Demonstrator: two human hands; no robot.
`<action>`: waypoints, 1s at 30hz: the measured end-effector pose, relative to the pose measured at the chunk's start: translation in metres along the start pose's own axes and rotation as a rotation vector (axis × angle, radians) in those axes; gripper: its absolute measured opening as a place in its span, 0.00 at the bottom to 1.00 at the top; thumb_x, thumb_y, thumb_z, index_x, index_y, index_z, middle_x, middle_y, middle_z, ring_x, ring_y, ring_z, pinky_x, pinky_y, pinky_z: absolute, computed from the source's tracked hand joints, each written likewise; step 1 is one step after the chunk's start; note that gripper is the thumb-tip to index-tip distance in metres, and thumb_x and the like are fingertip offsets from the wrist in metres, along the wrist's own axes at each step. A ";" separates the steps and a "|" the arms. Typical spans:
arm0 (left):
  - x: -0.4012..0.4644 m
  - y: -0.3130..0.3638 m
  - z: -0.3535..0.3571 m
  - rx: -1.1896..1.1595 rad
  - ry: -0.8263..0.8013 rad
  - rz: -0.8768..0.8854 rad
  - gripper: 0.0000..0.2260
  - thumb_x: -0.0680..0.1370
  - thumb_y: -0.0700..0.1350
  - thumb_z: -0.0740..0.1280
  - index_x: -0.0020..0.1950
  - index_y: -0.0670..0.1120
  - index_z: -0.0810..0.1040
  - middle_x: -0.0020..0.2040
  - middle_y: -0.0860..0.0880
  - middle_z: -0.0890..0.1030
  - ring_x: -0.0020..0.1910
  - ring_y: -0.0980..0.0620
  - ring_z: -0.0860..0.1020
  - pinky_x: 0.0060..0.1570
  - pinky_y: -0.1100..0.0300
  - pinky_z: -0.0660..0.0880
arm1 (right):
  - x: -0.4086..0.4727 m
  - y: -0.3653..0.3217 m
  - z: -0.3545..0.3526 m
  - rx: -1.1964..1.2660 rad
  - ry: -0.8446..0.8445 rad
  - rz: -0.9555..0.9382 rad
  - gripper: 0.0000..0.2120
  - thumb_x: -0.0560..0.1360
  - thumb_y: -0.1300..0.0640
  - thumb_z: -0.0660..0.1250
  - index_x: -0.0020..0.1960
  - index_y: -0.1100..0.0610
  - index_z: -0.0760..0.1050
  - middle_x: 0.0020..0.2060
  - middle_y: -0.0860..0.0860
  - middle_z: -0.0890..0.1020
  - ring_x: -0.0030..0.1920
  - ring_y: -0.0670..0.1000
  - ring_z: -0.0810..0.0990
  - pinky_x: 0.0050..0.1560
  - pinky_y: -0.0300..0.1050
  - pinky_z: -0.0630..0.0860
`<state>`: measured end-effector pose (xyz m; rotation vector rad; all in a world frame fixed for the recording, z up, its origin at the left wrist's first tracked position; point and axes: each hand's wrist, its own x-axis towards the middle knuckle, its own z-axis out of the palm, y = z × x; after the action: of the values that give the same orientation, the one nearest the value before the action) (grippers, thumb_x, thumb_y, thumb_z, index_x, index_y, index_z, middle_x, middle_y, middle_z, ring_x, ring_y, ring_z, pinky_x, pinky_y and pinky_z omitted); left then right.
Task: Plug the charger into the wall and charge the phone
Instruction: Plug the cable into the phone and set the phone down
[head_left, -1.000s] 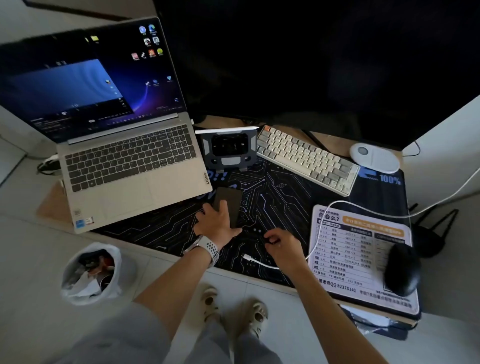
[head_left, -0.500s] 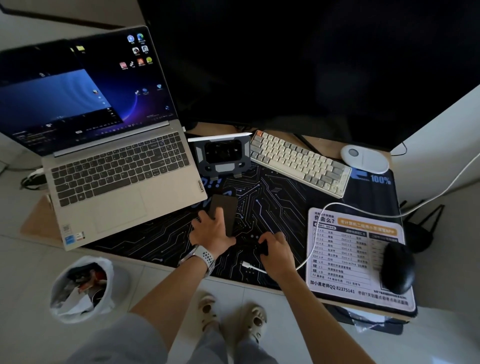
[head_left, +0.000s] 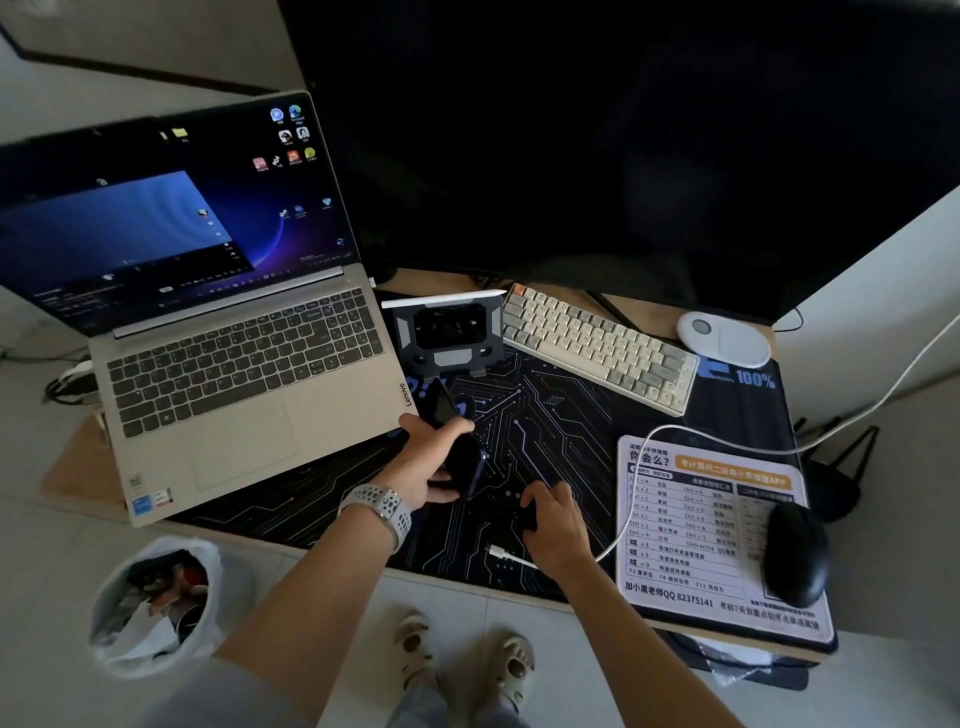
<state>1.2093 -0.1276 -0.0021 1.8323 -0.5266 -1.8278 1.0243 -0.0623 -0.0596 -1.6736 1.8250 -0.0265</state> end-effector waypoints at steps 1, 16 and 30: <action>-0.003 0.004 0.000 -0.101 -0.031 -0.052 0.28 0.67 0.56 0.72 0.62 0.50 0.64 0.56 0.39 0.75 0.48 0.43 0.79 0.35 0.49 0.80 | 0.000 0.000 0.000 0.000 -0.004 -0.001 0.20 0.72 0.67 0.68 0.60 0.53 0.71 0.57 0.53 0.69 0.57 0.54 0.72 0.56 0.42 0.73; -0.125 0.087 0.022 -0.976 -0.540 -0.117 0.21 0.73 0.58 0.67 0.50 0.41 0.72 0.49 0.42 0.69 0.40 0.45 0.73 0.30 0.54 0.80 | 0.023 -0.043 -0.112 0.219 0.142 -0.154 0.14 0.73 0.65 0.70 0.57 0.55 0.78 0.50 0.52 0.82 0.49 0.50 0.80 0.52 0.45 0.77; -0.237 0.130 0.040 -1.167 -0.863 0.179 0.18 0.69 0.53 0.70 0.44 0.37 0.75 0.45 0.38 0.74 0.44 0.45 0.75 0.40 0.51 0.81 | -0.006 -0.106 -0.218 0.616 0.391 -0.420 0.09 0.73 0.64 0.68 0.50 0.53 0.79 0.43 0.49 0.84 0.46 0.50 0.82 0.46 0.46 0.78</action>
<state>1.1725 -0.0949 0.2668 0.2114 0.1463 -2.0287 1.0158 -0.1644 0.1601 -1.6163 1.4580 -1.0474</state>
